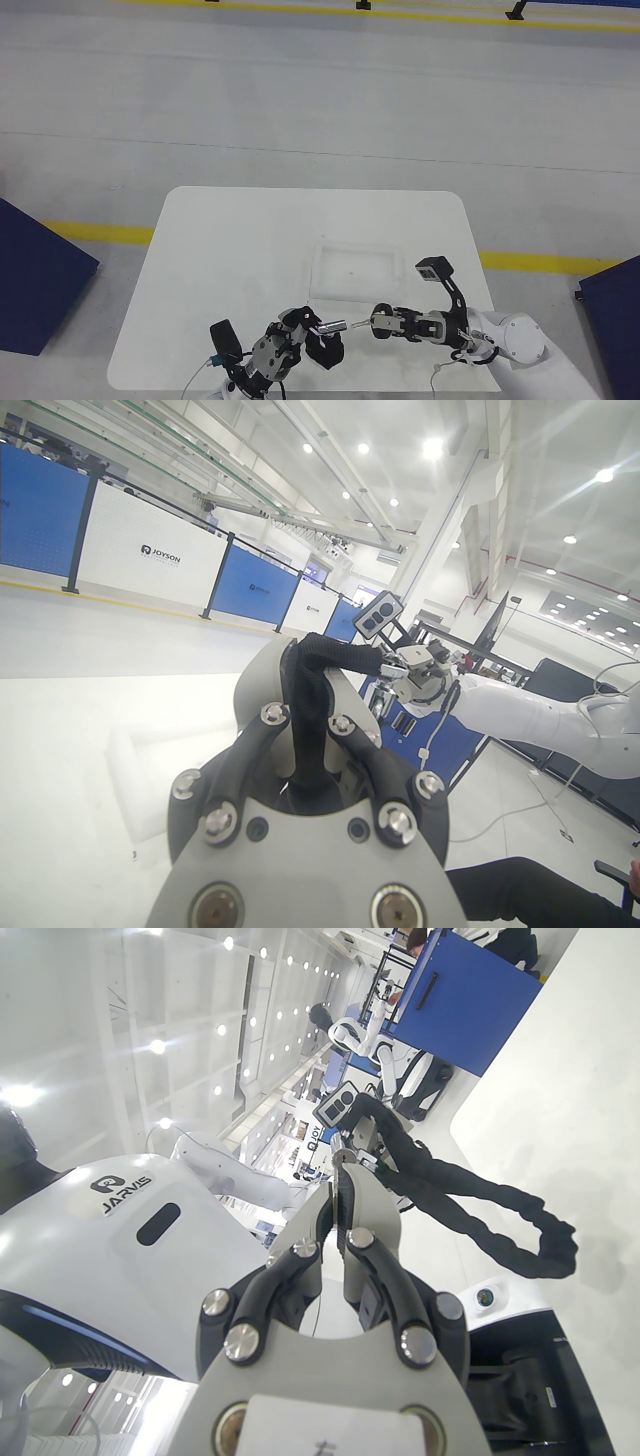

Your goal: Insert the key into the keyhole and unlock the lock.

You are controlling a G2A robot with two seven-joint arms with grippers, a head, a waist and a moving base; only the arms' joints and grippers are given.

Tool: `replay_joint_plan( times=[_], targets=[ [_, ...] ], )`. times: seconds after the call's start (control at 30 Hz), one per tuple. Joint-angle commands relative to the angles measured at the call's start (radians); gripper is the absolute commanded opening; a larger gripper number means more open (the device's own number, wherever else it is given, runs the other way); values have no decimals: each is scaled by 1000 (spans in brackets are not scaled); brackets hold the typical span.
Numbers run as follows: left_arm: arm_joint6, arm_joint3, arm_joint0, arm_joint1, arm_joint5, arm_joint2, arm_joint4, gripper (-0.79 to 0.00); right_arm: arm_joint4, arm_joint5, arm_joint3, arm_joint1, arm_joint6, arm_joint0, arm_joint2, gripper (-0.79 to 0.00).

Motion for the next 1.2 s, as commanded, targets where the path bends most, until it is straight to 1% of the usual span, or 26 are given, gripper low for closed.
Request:
replay_joint_plan(
  times=[0.0, 1.17],
  targets=[
    [0, 0, 0, 0, 0, 0, 0, -785, -4, 3, 0, -1, 1, 1, -2, -785],
    [0, 0, 0, 0, 0, 0, 0, -785, -38, 4, 0, -18, -18, 16, -15, -785]
  ],
)
